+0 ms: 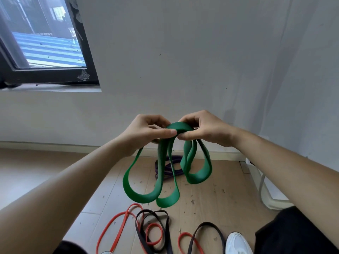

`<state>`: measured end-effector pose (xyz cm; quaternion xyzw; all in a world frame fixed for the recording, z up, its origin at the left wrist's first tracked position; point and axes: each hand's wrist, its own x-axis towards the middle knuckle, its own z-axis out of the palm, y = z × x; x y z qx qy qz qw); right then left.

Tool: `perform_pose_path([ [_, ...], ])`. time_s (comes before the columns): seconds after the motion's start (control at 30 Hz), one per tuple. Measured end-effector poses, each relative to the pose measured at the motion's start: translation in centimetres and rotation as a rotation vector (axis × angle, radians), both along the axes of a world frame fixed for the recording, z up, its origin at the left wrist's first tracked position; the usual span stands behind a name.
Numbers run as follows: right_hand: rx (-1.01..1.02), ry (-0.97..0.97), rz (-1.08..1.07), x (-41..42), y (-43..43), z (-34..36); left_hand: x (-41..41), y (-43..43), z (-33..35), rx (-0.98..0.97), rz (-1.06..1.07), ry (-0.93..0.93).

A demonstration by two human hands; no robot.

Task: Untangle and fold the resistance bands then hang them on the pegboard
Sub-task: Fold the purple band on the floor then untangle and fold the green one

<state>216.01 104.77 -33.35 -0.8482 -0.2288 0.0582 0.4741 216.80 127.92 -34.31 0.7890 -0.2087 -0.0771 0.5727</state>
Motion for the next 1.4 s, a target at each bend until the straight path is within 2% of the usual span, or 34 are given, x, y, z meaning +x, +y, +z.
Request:
perform_pose_path([
  [0.1, 0.066, 0.006, -0.020, 0.1, -0.2, -0.4, -0.3, -0.2, -1.4, 0.010, -0.026, -0.018],
  [0.27, 0.301, 0.024, -0.047, 0.2, -0.3, -0.6, -1.1, -0.7, -3.0, 0.080, -0.117, -0.003],
  [0.43, 0.330, 0.032, -0.077, 0.4, -1.4, -0.4, -0.5, -0.6, -3.3, -0.016, -0.038, 0.005],
  [0.5, 0.260, 0.036, -0.083, 0.4, -2.0, -0.2, -0.2, -0.4, -3.2, -0.060, -0.014, 0.015],
  [0.6, 0.046, 0.034, -0.063, 0.2, -1.9, -0.4, 0.0, -0.4, -3.1, -0.134, 0.001, 0.036],
  [0.77, -0.270, -0.077, -0.016, -0.2, -0.9, -0.1, 0.2, -0.3, -3.5, -0.078, -0.037, 0.050],
  [0.87, -0.563, -0.167, -0.038, -0.5, -0.7, 1.1, 0.7, 0.5, -3.9, -0.002, -0.055, 0.035],
  [0.93, -0.645, -0.172, -0.003, -0.8, -0.1, 1.4, 1.0, 0.7, -4.1, 0.025, -0.052, 0.017],
  [1.07, -0.555, -0.057, 0.020, -0.9, 0.1, 1.5, 1.2, 1.1, -4.5, 0.084, -0.040, -0.021],
  [1.13, -0.437, -0.018, 0.023, -0.7, 0.0, 1.3, 1.2, 1.2, -4.8, 0.148, -0.062, -0.040],
  [1.2, -0.307, -0.004, 0.002, -0.5, -0.1, 0.7, 1.1, 1.0, -5.2, 0.251, -0.056, -0.131],
  [1.27, -0.210, 0.006, -0.036, -0.3, -0.4, 0.2, 0.8, 0.8, -5.6, 0.315, 0.036, -0.239],
  [1.33, -0.111, 0.028, -0.070, -0.2, -1.0, 0.0, 0.0, 0.6, -5.8, 0.258, 0.134, -0.268],
  [1.4, -0.016, 0.055, -0.080, -0.2, -1.3, -0.2, -0.9, 0.4, -6.1, 0.208, 0.136, -0.241],
])
